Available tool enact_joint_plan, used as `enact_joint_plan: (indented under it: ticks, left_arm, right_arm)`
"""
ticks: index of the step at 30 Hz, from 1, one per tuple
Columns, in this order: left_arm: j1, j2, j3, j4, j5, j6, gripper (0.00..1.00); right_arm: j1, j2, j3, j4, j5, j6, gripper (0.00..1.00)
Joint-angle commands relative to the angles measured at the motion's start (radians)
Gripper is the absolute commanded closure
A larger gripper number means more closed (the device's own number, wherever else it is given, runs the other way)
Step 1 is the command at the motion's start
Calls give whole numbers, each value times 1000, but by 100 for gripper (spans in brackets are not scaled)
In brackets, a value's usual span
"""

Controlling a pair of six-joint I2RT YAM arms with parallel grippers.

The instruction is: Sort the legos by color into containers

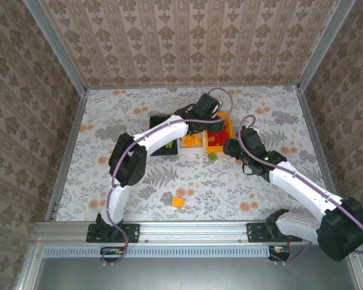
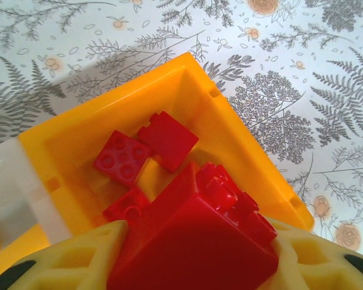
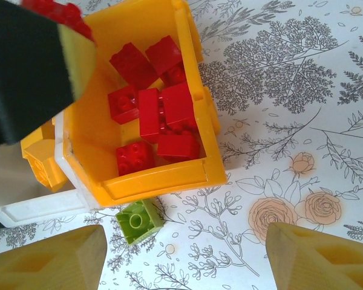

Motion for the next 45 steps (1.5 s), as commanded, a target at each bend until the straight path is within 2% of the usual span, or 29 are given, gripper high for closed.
enact_joint_plan:
  ticks: [1, 4, 8, 10, 16, 21, 27, 32, 36, 40, 45]
  left_arm:
    - [10, 36, 79, -82, 27, 27, 47]
    - [8, 36, 100, -83, 29, 21, 33]
    - [-2, -23, 57, -59, 30, 13, 20]
    - [-18, -85, -17, -34, 27, 14, 13]
    - [-65, -347, -360, 46, 14, -12, 0]
    - [-114, -562, -643, 16, -16, -50, 0]
    - [-196, -705, -876, -121, -13, -130, 0]
    - [-273, -755, -980, -182, -4, -211, 1]
    - [-316, -739, -1003, -213, -14, -260, 3]
    - [-330, -725, -1033, -211, -34, -292, 7]
    - [-333, -678, -1069, -162, -4, -317, 15]
  right_arm:
    - [-9, -23, -10, -20, 8, 6, 28]
    - [-12, -23, -12, -15, 3, 9, 27]
    - [-12, -23, -10, -14, 0, 9, 27]
    - [-12, -26, -11, -15, -3, 9, 27]
    - [-12, -15, -18, -4, -41, -3, 27]
    - [-11, 9, -20, 6, -68, -8, 27]
    - [-8, 24, -20, 14, -67, -14, 27]
    - [-8, 29, -20, 18, -66, -12, 27]
    - [-8, 26, -17, 17, -71, -11, 27]
    - [-8, 10, -21, 10, -67, -14, 27]
    - [-9, -6, -24, 2, -54, -20, 27]
